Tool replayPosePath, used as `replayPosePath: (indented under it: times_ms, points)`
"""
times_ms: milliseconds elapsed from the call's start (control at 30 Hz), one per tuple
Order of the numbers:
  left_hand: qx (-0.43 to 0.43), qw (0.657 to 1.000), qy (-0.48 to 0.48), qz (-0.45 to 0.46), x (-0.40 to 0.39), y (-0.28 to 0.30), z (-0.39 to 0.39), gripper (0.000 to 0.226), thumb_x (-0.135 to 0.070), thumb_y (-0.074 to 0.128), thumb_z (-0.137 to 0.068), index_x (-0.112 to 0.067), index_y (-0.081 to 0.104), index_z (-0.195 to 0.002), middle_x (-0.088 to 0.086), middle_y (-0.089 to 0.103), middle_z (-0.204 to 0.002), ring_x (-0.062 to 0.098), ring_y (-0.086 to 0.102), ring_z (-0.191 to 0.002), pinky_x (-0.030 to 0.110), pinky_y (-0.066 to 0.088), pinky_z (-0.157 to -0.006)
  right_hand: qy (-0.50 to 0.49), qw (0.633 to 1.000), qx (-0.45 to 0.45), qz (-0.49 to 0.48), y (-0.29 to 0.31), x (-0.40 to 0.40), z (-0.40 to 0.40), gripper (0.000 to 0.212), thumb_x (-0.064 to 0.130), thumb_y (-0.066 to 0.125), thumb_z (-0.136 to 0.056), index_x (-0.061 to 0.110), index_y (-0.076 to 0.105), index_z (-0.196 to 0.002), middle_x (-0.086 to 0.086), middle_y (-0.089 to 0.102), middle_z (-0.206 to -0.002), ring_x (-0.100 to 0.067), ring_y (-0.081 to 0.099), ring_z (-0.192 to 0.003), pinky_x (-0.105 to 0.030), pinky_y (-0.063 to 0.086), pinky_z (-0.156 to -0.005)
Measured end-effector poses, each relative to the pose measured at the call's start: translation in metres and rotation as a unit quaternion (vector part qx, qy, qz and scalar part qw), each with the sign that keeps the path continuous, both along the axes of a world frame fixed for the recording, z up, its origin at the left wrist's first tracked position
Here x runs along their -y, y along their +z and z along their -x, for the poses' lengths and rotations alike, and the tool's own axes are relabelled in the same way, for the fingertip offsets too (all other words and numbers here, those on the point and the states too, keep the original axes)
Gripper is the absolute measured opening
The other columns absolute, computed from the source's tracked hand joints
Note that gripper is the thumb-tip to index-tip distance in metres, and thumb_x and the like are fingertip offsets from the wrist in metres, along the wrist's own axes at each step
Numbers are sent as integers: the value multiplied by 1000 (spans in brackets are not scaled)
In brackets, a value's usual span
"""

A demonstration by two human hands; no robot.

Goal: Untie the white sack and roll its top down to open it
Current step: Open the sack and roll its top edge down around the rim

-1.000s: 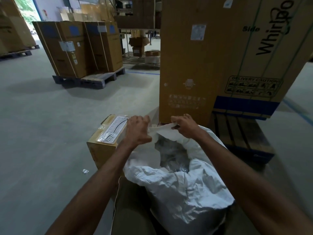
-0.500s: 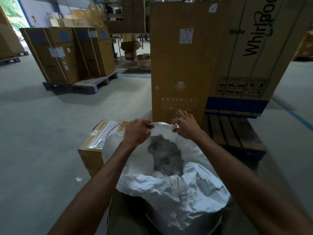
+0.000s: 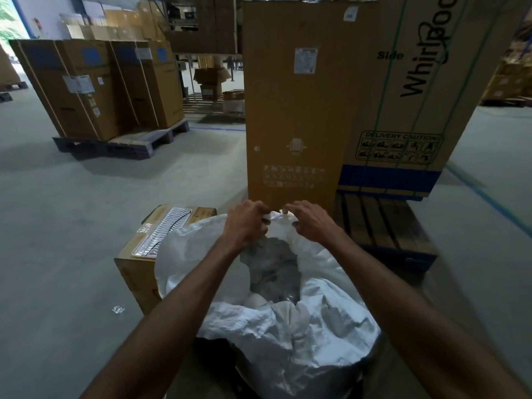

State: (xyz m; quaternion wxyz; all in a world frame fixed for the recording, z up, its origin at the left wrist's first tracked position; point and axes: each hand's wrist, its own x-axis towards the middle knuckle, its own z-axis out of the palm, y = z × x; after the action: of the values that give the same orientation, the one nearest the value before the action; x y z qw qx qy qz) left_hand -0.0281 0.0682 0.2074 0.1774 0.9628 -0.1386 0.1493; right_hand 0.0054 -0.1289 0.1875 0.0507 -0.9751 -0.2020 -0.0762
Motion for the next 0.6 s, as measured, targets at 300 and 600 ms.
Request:
replayPosePath:
  times_ms: [300,600]
  points:
    - [9,1000,9,21,-27,-7,1,28,-12,72,-78,-22,81,-103,3,79,-95,21,71,-79,27,52,-68,-3,995,-97,-18,-18,15,-1,15,7,62,-90,17,56,-80,-3,60,-94,-26,56,-92,-41,47,-79]
    - [-5,998,-13,55,-47,-20,8,35,-10,74,-84,-20,77,-117,6,77,-99,20,61,-72,24,45,-69,-57,983,-103,-140,-39,12,0,74,13,76,-90,30,31,-147,-8,51,-137,-26,63,-102,-34,53,-75]
